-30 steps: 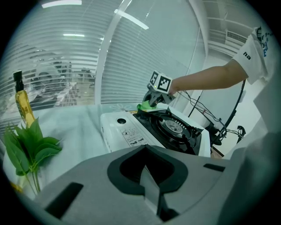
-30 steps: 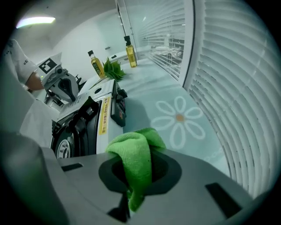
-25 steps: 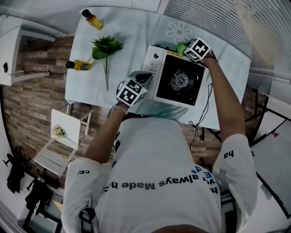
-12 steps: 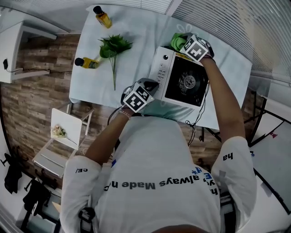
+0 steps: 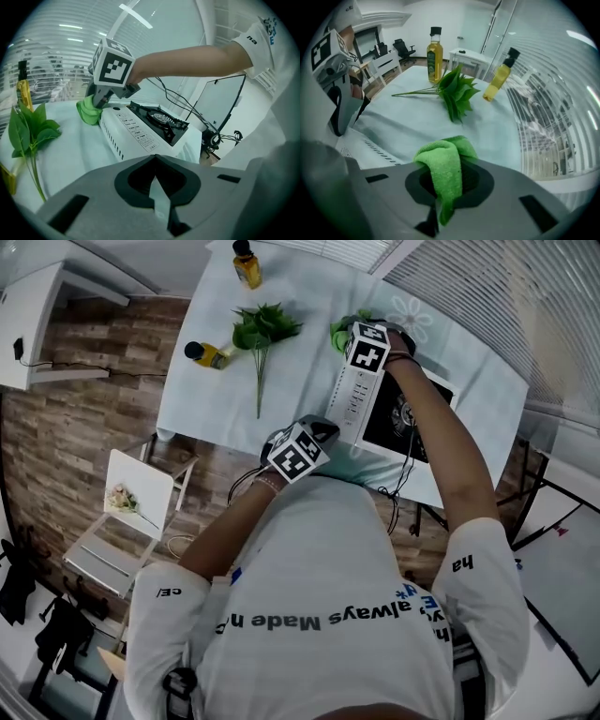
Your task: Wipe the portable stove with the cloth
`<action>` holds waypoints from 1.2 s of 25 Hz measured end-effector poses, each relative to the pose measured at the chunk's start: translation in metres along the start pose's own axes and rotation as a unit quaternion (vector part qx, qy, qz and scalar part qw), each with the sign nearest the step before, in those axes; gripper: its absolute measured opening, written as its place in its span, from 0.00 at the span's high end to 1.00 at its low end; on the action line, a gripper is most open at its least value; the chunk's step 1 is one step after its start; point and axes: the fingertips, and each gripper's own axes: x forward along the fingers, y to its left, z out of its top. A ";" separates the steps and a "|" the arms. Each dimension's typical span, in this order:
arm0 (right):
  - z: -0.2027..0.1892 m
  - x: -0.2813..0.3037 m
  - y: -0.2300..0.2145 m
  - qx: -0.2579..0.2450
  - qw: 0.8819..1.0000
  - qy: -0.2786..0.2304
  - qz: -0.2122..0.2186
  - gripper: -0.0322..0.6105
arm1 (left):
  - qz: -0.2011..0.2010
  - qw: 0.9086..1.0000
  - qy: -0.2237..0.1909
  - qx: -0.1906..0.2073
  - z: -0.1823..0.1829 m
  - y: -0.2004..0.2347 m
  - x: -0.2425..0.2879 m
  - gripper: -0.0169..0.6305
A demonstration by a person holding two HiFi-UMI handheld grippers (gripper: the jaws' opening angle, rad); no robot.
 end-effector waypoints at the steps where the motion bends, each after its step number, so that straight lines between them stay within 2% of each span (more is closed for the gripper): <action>1: 0.002 0.002 0.004 -0.004 1.000 0.008 0.002 0.91 | -0.001 1.000 -0.002 0.000 -0.002 -0.001 -0.001 0.96; 4: 0.007 0.002 0.012 -0.014 1.000 0.025 -0.002 0.91 | -0.007 1.000 -0.005 0.003 -0.005 -0.004 -0.006 0.96; 15: 0.020 0.003 0.064 -0.036 0.997 0.063 0.023 0.91 | -0.027 0.999 -0.001 0.021 -0.024 -0.010 -0.017 0.95; 21: 0.031 -0.004 0.104 -0.030 0.997 0.062 0.042 0.91 | -0.036 0.999 0.004 0.034 -0.029 -0.015 -0.021 0.95; 30: 0.048 -0.011 0.155 -0.028 0.997 0.052 0.047 0.91 | -0.049 0.997 0.014 0.052 -0.037 -0.019 -0.030 0.95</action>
